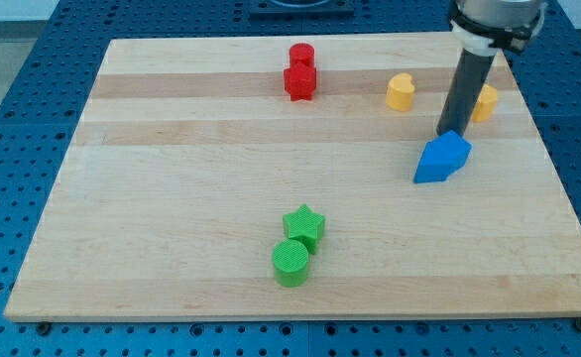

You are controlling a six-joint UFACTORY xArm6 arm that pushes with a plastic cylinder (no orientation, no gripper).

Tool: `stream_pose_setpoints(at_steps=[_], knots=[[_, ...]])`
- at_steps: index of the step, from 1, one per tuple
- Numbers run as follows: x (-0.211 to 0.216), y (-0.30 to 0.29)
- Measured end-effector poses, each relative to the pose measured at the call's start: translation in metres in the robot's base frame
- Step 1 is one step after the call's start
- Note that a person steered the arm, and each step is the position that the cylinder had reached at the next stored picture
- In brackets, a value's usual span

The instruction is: Push the yellow hexagon towards the top right

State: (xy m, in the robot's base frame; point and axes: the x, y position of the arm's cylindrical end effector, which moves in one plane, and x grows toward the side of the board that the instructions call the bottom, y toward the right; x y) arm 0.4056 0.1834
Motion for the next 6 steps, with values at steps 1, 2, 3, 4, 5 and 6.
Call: stream_pose_setpoints(at_steps=[1, 2, 3, 4, 5, 6], knots=[[0.008, 0.002], [0.008, 0.028], [0.0, 0.034], [-0.021, 0.034], [-0.066, 0.034], [-0.082, 0.034]])
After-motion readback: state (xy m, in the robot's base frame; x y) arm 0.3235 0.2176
